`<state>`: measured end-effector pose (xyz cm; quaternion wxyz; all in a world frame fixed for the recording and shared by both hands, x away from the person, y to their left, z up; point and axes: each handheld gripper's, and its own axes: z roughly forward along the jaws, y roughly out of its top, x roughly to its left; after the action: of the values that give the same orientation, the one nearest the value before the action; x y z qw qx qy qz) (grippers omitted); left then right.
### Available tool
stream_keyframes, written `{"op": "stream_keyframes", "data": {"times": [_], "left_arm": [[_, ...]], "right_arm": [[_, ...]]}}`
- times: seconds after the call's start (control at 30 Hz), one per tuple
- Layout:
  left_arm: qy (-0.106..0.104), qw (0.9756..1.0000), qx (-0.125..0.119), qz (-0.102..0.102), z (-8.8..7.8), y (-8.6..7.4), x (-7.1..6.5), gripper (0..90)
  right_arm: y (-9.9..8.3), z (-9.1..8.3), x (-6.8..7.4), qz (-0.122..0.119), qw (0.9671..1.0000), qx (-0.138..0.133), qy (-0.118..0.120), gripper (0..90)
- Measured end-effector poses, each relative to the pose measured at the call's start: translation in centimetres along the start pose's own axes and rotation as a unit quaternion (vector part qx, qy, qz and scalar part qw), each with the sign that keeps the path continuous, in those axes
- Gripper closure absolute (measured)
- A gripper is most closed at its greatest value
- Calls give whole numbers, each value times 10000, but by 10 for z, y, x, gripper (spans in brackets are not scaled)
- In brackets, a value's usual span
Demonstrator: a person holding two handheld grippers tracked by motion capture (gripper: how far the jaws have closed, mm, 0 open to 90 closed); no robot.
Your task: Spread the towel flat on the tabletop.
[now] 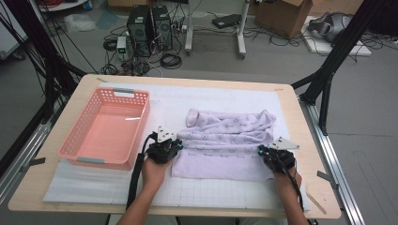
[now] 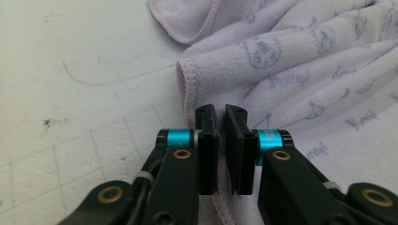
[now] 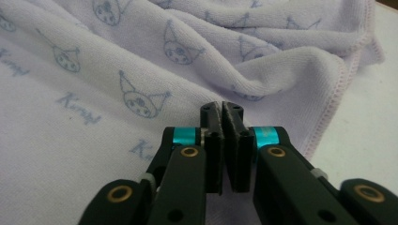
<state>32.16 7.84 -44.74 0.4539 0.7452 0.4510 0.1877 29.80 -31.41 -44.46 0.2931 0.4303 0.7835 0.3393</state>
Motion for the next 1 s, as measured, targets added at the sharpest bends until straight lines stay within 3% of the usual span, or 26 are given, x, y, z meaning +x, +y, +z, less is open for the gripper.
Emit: {"op": "stream_keyframes", "data": {"times": [0.03, 0.07, 0.1, 0.13, 0.27, 0.3, 0.37, 0.4, 0.43, 0.5, 0.57, 0.63, 0.67, 0.7, 0.73, 0.87, 0.97, 1.0], "left_arm": [[-9, 10000, 9, 24, -3, 0, 0, 669], [-80, 10000, -10, 3, -12, -2, 0, 562], [-80, 10000, -10, 3, -12, -2, 0, 542], [-149, 9999, -25, -9, -17, -5, 0, 542], [-377, 9992, 115, -13, -33, -18, -2, 503], [-432, 9989, 166, 20, -36, -22, -3, 503], [-477, 9985, 263, 60, -41, -27, -5, 503], [-532, 9981, 305, 64, -43, -29, -6, 503], [-583, 9978, 330, -22, -44, -31, -8, 503], [-711, 9964, 449, -46, -45, -35, -12, 510], [-671, 9964, 511, 132, -47, -37, -19, 533], [-487, 9967, 552, 328, -49, -40, -26, 775], [-470, 9965, 575, 386, -51, -40, -27, 851], [-498, 9966, 587, 308, -53, -42, -28, 851], [-471, 9966, 599, 301, -56, -43, -29, 858], [-477, 9969, 562, 278, -74, -53, -31, 861], [-530, 9976, 431, 101, -95, -59, -26, 862], [-530, 9976, 431, 101, -95, -59, -26, 862]], "right_arm": [[0, 0, 0, 0, 10000, 0, 0, 758], [-3, -10, -2, 101, 9998, -179, 8, 691], [-5, -17, -4, 201, 9995, -235, 23, 665], [-5, -17, -4, 201, 9995, -235, 23, 665], [-15, -41, -15, 609, 9973, -401, 64, 632], [-23, -51, -19, 720, 9966, -388, 53, 632], [-27, -55, -21, 776, 9964, -323, 84, 631], [-31, -58, -23, 852, 9959, -266, 150, 629], [-39, -62, -23, 1010, 9939, -158, 402, 620], [-42, -64, -21, 1018, 9936, -91, 483, 614], [-47, -64, -16, 1046, 9919, 6, 725, 598], [-49, -63, -5, 892, 9928, 135, 785, 590], [-50, -62, 0, 853, 9929, 239, 791, 590], [-50, -62, 0, 853, 9929, 239, 791, 590], [-52, -62, 7, 708, 9948, 277, 674, 591], [-56, -68, 9, 795, 9943, 315, 632, 607], [-58, -72, 9, 849, 9938, 319, 645, 623], [-58, -72, 9, 849, 9938, 319, 645, 623]]}}
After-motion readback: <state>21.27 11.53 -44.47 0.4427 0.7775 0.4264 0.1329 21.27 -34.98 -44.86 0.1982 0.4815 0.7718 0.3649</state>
